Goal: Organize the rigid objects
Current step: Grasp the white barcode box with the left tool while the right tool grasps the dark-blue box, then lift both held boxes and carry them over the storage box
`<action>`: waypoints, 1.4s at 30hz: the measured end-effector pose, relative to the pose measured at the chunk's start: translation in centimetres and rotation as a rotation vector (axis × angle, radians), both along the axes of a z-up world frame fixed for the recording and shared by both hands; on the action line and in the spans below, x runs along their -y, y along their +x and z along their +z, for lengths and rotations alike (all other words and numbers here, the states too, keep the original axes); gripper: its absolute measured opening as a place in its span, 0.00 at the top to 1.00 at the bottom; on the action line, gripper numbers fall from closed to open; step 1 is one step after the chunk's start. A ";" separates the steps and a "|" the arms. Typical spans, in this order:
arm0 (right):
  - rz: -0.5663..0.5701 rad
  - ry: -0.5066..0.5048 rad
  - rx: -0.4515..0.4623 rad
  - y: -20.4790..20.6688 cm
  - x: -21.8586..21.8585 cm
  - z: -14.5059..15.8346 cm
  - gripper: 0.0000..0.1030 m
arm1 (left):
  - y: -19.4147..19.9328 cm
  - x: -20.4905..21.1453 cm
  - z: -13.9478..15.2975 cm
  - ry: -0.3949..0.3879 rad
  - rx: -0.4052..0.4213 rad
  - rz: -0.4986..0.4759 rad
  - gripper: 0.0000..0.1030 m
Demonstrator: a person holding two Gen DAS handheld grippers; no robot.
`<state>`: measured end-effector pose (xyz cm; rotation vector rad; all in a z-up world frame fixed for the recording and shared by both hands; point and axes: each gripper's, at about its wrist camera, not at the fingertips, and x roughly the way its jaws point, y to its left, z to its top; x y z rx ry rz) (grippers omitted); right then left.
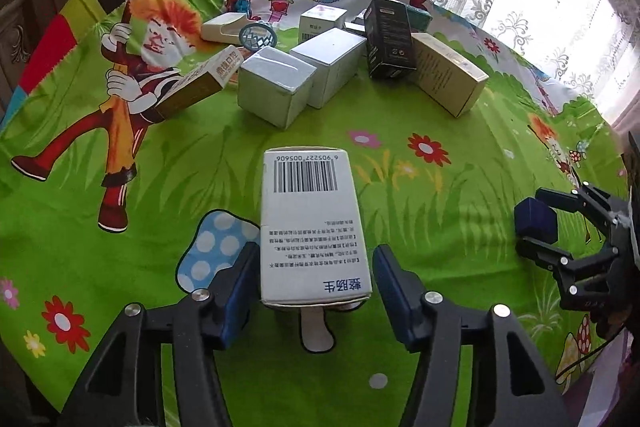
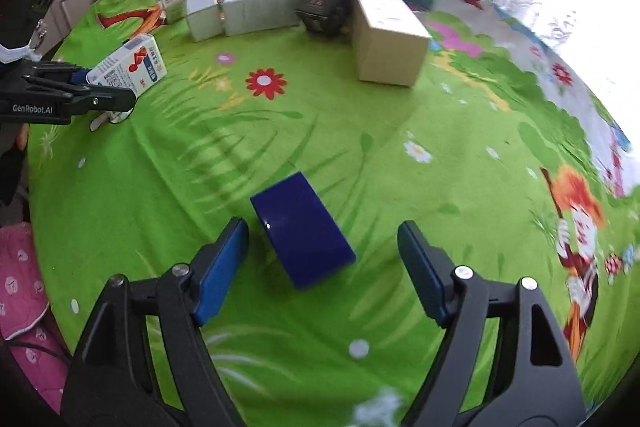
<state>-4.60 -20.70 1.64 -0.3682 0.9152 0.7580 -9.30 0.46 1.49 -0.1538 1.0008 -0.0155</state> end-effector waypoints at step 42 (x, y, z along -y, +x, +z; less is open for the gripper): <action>-0.280 0.239 0.626 -16.2 -8.5 16.5 0.70 | -15.2 -5.6 14.7 0.285 0.748 0.267 0.60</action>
